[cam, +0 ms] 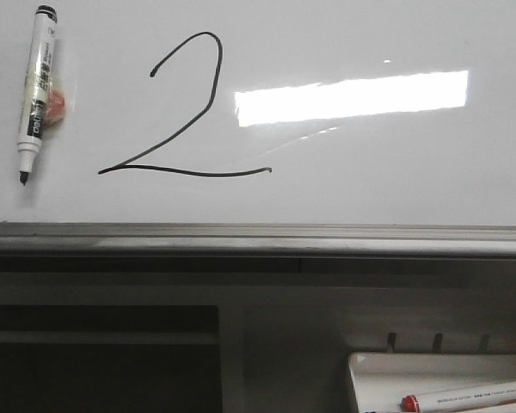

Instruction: Write number 2 on whiteboard

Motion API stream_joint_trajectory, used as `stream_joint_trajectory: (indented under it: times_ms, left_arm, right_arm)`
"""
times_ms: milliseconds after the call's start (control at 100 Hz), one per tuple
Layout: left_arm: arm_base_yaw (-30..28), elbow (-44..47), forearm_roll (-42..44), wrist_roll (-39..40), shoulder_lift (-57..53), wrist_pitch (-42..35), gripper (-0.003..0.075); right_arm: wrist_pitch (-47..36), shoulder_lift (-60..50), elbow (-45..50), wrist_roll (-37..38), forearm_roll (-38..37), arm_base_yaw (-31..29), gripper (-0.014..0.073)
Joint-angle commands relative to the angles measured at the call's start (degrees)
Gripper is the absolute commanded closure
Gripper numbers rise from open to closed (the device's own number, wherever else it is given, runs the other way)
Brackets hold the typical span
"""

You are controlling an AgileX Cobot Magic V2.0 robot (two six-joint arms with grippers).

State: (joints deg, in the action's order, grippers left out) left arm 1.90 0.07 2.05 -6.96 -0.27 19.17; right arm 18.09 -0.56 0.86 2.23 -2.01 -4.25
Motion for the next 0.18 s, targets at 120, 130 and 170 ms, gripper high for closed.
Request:
stream_joint_trajectory:
  times_ms: [120, 130, 170]
  left_arm:
    - [-0.1, 0.6, 0.0, 0.0, -1.5, -3.0, 0.0741]
    - [-0.1, 0.6, 0.0, 0.0, -1.5, -3.0, 0.0741]
    - [-0.1, 0.6, 0.0, 0.0, -1.5, -3.0, 0.0741]
  right_arm:
    - [-1.3, -1.1, 1.4, 0.0, -0.9, -0.3, 0.0664]
    - [-1.3, -1.1, 1.4, 0.0, -0.9, -0.3, 0.0664]
    - [-1.3, -1.1, 1.4, 0.0, -0.9, -0.3, 0.0664]
